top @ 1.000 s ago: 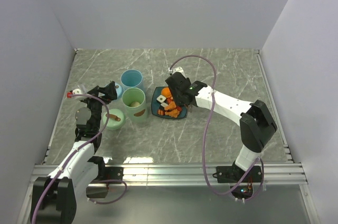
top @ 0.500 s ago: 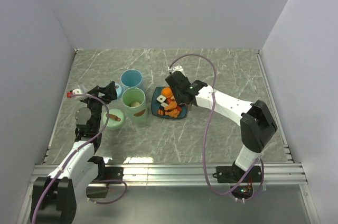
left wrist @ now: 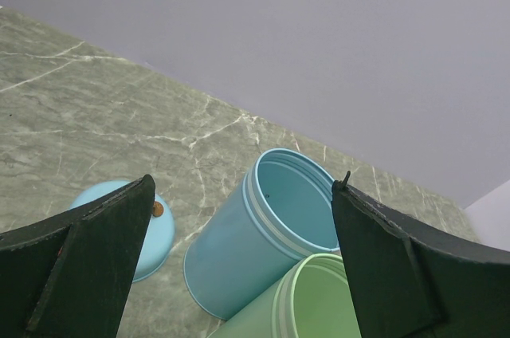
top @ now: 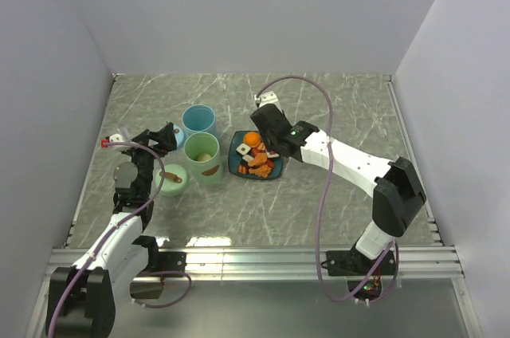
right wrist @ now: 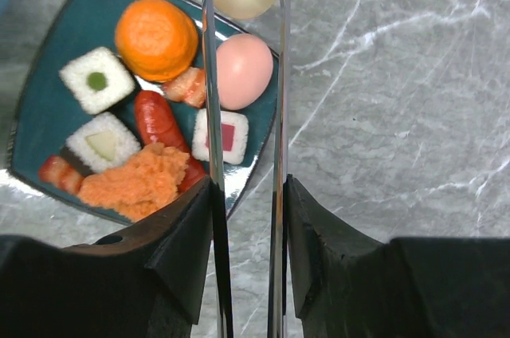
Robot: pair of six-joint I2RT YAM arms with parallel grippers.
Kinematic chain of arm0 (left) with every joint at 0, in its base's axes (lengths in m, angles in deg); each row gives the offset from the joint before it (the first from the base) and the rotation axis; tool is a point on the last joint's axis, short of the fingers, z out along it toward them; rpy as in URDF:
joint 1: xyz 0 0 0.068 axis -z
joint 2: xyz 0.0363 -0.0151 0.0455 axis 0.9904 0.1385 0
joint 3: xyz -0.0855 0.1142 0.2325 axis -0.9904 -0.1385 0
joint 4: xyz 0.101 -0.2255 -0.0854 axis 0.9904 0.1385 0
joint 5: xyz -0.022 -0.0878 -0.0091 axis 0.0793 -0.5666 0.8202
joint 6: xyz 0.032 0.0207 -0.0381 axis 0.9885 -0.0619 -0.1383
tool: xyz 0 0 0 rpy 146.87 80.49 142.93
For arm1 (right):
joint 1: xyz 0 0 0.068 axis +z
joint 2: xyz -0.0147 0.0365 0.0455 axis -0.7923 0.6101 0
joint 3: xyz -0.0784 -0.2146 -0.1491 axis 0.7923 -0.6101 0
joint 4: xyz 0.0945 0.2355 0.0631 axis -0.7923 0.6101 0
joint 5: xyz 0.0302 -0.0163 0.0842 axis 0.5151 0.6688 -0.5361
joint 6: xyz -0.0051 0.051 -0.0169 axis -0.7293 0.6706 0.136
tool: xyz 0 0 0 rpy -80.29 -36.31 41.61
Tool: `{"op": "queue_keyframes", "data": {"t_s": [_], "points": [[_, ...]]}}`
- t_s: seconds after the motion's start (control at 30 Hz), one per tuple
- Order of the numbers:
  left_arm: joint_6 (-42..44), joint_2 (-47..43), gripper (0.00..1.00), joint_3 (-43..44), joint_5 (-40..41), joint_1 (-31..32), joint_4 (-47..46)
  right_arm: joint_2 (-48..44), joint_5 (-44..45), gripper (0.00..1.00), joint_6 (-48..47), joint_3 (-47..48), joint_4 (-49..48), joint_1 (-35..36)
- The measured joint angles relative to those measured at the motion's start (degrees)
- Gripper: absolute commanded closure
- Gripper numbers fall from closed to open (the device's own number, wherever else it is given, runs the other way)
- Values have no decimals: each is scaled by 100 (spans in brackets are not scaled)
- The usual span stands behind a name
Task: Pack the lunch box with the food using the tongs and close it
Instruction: Pick up the food using the clamp, then place the food into the lunch box
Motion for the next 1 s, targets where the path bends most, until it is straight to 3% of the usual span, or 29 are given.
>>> {"op": "queue_keyframes", "data": {"t_s": [0.6,1.0], "points": [[0,0,1,-2,-2,0,0,-525,7,54,-564,1156,-236,1154],[0,0,1,-2,-2,0,0,293,-339,49,-813,1827,-302,1351]]}}
